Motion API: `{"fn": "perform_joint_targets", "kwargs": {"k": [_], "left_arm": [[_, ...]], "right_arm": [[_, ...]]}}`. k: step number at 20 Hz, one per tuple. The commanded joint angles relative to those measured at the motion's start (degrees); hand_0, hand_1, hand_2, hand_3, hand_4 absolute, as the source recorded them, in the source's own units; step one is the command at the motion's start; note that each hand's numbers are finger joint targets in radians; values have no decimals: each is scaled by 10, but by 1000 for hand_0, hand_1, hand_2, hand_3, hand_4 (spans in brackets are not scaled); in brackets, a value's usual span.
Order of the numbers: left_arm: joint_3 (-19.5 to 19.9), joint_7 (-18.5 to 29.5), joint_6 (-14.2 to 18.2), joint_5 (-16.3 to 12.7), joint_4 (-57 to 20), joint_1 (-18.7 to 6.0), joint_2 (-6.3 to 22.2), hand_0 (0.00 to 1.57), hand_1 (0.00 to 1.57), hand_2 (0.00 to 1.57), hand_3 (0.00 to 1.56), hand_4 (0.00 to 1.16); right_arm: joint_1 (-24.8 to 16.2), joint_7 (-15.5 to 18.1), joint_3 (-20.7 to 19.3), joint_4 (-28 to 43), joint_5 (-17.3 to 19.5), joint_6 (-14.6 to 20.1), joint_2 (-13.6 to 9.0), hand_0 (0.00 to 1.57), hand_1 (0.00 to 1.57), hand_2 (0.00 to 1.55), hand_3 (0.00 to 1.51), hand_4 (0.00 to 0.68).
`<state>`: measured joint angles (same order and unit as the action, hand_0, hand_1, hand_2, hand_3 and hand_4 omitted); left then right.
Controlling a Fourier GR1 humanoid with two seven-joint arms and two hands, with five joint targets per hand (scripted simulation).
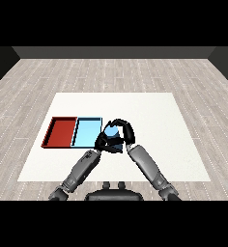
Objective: Pick the blue can and put it in the blue box
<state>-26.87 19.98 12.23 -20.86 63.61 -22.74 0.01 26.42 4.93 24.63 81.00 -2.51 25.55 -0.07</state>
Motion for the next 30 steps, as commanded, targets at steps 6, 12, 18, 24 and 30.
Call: {"fn": "perform_joint_targets", "kwargs": {"k": [6, 12, 18, 24, 30], "left_arm": [[-46, -40, 72, -21, -15, -33, 0, 0, 0, 0, 0, 418], [-31, -21, 107, -70, -41, -59, 0, 434, 434, 622, 497, 571], [-72, 65, 107, -172, -63, -56, 0, 1571, 1571, 1571, 1485, 840], [-94, 108, 127, -180, -59, -67, 0, 1571, 1571, 1571, 1506, 1072], [-81, 169, 106, -184, -98, -71, 0, 1571, 1571, 1571, 1535, 1122]], "right_arm": [[-1, 66, 9, -42, -76, 0, 1, 1479, 1479, 1464, 1392, 593], [7, 86, 51, -31, -133, 35, 0, 1473, 1473, 1456, 1392, 607], [-45, 82, 38, 8, -110, 8, 0, 1461, 1461, 1442, 1399, 631], [-24, 79, 26, 5, -125, 5, 1, 1414, 1414, 1438, 1390, 588], [-14, 25, 38, 9, -92, -20, -9, 0, 0, 0, 0, 0]]}}
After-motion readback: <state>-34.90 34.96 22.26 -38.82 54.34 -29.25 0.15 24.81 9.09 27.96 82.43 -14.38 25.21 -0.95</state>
